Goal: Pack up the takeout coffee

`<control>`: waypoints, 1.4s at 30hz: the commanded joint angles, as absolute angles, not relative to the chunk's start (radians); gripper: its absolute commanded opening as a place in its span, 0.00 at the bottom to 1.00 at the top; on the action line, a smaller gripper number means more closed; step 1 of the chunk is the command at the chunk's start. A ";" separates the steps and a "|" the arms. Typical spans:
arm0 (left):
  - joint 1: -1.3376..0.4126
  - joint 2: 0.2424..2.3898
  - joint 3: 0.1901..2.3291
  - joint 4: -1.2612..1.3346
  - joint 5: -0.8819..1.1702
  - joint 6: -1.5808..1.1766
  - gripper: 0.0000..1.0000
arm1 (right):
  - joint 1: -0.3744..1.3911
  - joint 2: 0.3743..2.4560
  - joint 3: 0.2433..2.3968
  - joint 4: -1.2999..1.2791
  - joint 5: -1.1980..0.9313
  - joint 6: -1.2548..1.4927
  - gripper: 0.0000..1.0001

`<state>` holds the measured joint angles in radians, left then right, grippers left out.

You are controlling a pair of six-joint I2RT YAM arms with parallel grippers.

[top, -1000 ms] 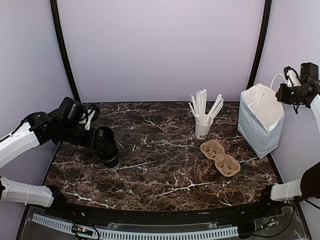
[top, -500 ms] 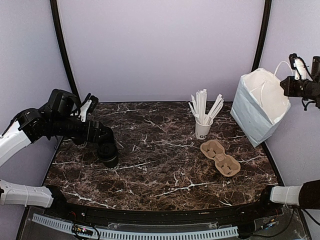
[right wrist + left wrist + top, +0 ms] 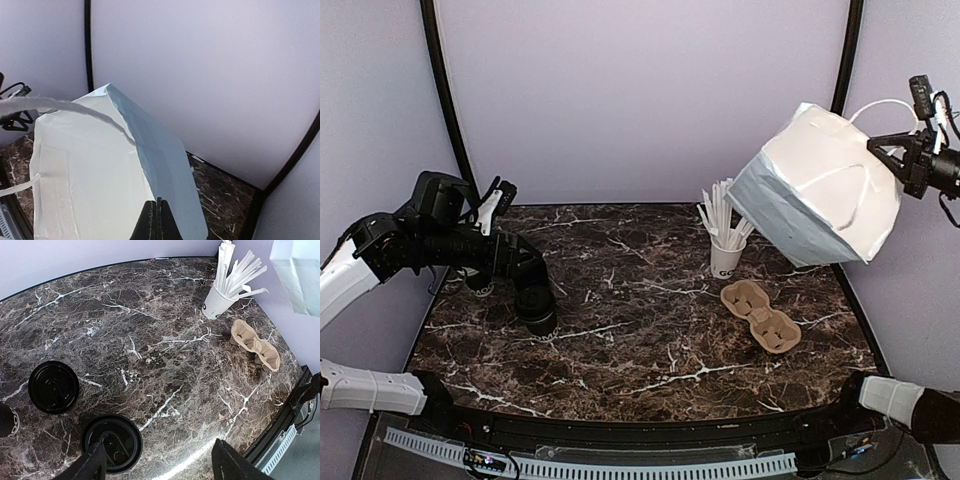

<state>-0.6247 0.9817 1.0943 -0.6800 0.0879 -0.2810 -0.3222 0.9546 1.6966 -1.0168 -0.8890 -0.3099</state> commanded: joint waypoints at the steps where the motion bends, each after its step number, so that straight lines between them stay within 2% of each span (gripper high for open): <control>1: -0.621 0.972 1.124 -0.661 0.074 -0.262 0.74 | -0.324 0.973 1.705 -1.015 -1.206 -0.300 0.00; 7: -0.621 0.960 1.123 -0.666 0.065 -0.263 0.74 | -0.240 0.938 1.553 -0.638 -1.277 -0.010 0.00; 9: -0.621 0.958 1.124 -0.671 0.054 -0.262 0.74 | -0.196 0.962 1.539 -0.596 -1.275 0.038 0.00; 23: -0.621 0.954 1.140 -0.732 -0.045 -0.279 0.75 | 0.291 1.234 1.538 -0.709 -0.959 -0.146 0.00; 30: -0.620 0.985 1.204 -0.809 -0.107 -0.291 0.77 | 0.562 1.400 1.564 -0.852 -0.727 -0.277 0.00; 42: -0.620 1.149 1.332 -0.862 -0.133 -0.256 0.79 | 0.621 1.618 1.664 -1.005 -0.662 -0.393 0.00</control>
